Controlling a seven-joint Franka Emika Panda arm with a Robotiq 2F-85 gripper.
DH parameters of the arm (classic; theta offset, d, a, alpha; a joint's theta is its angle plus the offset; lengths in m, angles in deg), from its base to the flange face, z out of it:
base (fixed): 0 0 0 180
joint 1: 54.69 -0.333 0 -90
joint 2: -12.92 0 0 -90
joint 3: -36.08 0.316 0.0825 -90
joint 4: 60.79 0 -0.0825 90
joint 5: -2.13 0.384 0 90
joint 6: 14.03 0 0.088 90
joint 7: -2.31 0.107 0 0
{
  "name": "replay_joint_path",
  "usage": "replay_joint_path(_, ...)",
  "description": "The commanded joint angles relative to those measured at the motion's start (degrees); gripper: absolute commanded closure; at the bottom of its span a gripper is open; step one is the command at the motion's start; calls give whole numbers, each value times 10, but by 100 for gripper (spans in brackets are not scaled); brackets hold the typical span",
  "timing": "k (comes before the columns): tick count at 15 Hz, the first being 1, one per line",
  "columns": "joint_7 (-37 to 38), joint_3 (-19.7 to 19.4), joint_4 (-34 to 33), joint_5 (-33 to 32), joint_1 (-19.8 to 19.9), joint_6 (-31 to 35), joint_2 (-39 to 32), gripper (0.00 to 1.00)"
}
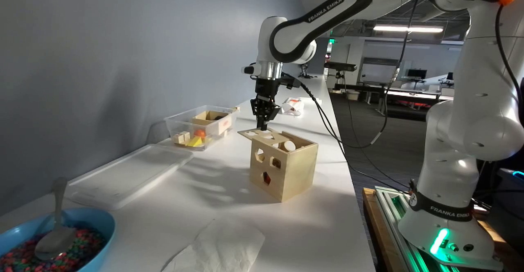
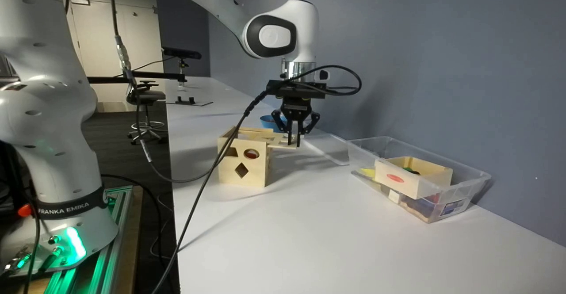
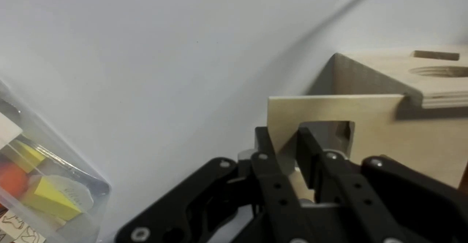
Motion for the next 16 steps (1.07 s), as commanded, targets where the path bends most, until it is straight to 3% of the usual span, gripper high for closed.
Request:
replay_joint_path(1,-11,1,2,6,-4,-20,7,94)
replay_joint_path(16,8,11,16,-1,-14,-23,23,94)
